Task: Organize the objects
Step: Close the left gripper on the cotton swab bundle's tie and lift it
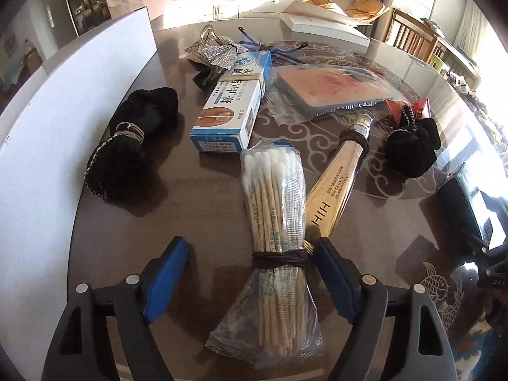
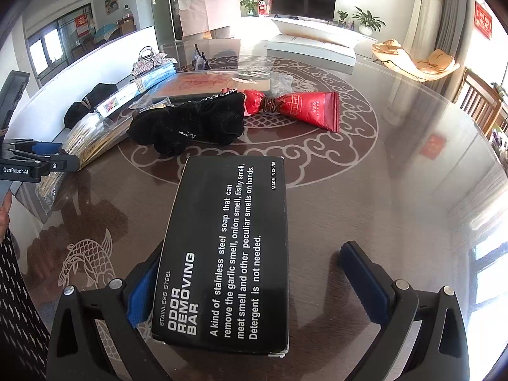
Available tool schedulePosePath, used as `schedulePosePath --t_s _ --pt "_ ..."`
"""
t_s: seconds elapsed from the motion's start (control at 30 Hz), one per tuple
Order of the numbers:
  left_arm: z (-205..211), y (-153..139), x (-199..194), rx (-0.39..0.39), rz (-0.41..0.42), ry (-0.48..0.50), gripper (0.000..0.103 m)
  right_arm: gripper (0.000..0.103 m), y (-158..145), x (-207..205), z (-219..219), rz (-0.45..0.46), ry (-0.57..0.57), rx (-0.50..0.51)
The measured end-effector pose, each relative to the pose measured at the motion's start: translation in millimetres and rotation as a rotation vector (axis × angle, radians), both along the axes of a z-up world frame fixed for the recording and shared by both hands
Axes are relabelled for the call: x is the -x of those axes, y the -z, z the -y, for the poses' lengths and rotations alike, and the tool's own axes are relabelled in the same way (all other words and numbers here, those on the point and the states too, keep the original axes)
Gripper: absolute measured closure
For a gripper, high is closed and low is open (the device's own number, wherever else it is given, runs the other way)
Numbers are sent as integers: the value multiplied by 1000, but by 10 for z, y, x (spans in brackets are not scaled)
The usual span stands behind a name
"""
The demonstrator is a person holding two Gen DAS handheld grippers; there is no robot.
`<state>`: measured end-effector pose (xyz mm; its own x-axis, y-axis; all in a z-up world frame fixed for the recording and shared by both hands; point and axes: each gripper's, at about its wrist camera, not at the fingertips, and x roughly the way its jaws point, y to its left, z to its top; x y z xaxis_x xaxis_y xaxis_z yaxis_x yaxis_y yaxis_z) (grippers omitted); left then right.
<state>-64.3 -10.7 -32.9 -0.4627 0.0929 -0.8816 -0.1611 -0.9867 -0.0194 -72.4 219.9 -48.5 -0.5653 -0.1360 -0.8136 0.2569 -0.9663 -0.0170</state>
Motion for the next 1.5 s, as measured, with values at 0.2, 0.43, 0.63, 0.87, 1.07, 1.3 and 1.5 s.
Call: schedulePosePath --t_s 0.2,0.43,0.63,0.87,1.07,1.3,1.5 --pt "77 -42 -121 -22 -15 -29 76 0 3 -1 -3 0 0 1" --pt "89 -27 -190 16 -13 -50 67 0 5 -3 -5 1 1 1" --pt "120 36 -203 18 15 -78 18 0 5 -4 -7 1 2 2" --pt "148 90 -187 22 39 -99 0 0 14 -2 -2 1 4 0" --pt "141 88 -198 21 36 -100 0 0 12 -5 -4 1 4 1" --pt "143 90 -189 21 34 -102 0 0 13 -5 -4 1 5 1" --pt "143 92 -189 21 34 -103 0 0 15 -3 -3 1 5 1"
